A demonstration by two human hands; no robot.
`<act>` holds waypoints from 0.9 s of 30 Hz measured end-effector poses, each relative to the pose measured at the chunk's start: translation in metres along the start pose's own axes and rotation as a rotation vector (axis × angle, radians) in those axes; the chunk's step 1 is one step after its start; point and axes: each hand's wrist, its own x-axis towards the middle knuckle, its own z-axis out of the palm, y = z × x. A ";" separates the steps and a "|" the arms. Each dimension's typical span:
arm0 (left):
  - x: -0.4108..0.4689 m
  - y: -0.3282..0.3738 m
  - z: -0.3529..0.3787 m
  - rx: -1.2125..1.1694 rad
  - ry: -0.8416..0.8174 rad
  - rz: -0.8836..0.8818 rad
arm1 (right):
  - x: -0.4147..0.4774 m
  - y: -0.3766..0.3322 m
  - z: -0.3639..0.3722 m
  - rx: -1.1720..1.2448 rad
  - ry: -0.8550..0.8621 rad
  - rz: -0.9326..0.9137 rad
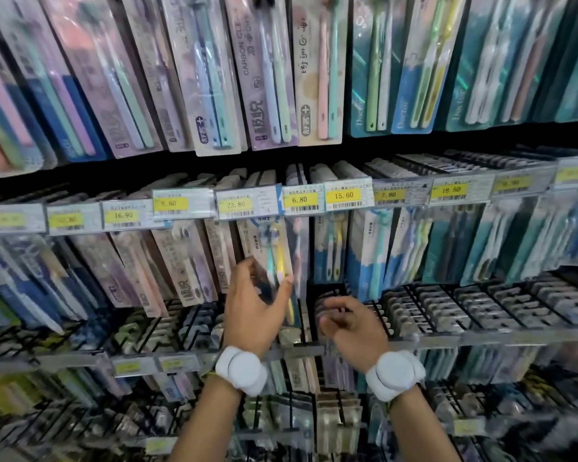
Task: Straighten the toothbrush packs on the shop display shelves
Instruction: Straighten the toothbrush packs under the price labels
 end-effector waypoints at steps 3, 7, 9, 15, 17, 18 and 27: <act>-0.002 0.005 -0.005 -0.029 -0.021 0.018 | -0.002 -0.005 0.008 0.013 -0.151 -0.075; -0.007 0.012 -0.008 -0.063 -0.033 0.036 | -0.007 -0.012 0.013 0.064 -0.253 -0.097; -0.008 0.015 -0.010 -0.068 -0.063 0.029 | -0.010 -0.014 0.014 0.093 -0.221 -0.143; -0.005 0.015 -0.005 -0.122 -0.115 0.088 | -0.013 -0.013 0.009 -0.082 -0.072 -0.222; -0.002 0.015 -0.001 -0.116 -0.108 0.107 | -0.012 -0.009 0.006 -0.125 -0.065 -0.204; 0.000 0.016 0.002 -0.118 -0.117 0.108 | -0.011 -0.007 0.005 -0.129 -0.054 -0.181; 0.019 0.035 0.030 -0.209 -0.181 0.121 | -0.006 -0.012 -0.022 -0.169 0.161 -0.030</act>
